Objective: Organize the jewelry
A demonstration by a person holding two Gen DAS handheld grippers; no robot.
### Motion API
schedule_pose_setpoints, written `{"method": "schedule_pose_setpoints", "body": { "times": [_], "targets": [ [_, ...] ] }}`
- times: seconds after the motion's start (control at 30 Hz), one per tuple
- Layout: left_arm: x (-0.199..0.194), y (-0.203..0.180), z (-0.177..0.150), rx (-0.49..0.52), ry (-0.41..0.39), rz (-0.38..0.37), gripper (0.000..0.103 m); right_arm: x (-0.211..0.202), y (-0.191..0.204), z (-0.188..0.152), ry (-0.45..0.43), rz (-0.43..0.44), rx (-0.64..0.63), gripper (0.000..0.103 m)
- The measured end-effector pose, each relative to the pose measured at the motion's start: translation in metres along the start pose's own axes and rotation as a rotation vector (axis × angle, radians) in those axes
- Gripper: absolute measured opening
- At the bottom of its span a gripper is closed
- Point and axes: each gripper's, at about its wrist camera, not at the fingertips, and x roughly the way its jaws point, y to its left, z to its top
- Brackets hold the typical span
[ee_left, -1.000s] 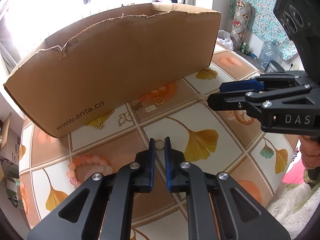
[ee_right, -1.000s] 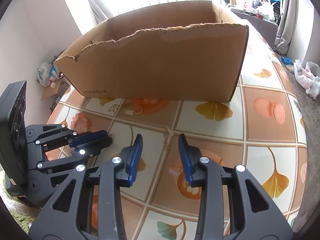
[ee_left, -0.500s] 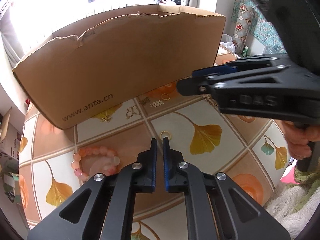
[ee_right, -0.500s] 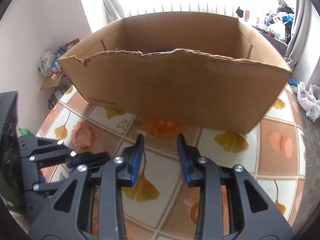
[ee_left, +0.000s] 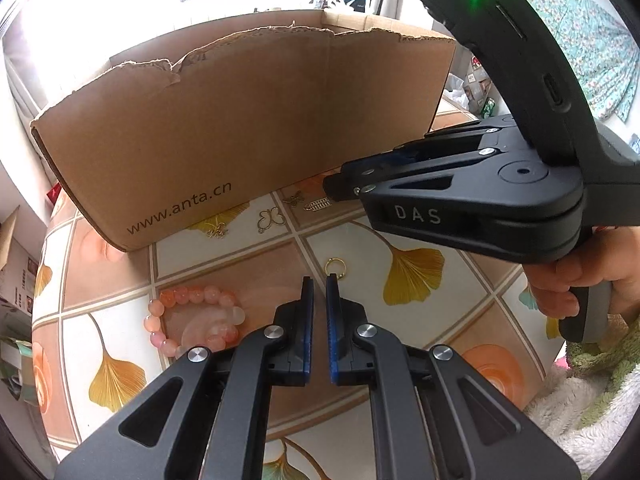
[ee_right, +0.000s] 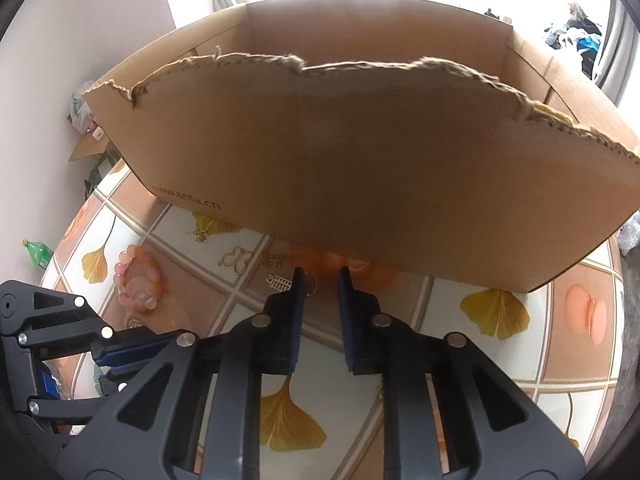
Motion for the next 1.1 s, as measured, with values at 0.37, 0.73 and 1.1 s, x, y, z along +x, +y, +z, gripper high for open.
{"method": "schedule_pose_setpoints", "body": {
  "times": [0.37, 0.73, 1.1],
  "targets": [
    [-0.007, 0.007, -0.004, -0.011, -0.004, -0.001, 0.007, -0.002, -0.002, -0.005, 0.035, 0.041, 0.019, 0.004],
    [-0.014, 0.010, -0.010, -0.034, -0.003, -0.085, 0.022, -0.020, -0.006, -0.036, 0.082, 0.071, 0.089, 0.004],
    [-0.006, 0.002, 0.005, 0.059, 0.009, -0.003, 0.024, -0.031, -0.006, -0.041, 0.054, 0.101, 0.070, 0.012]
  ]
}}
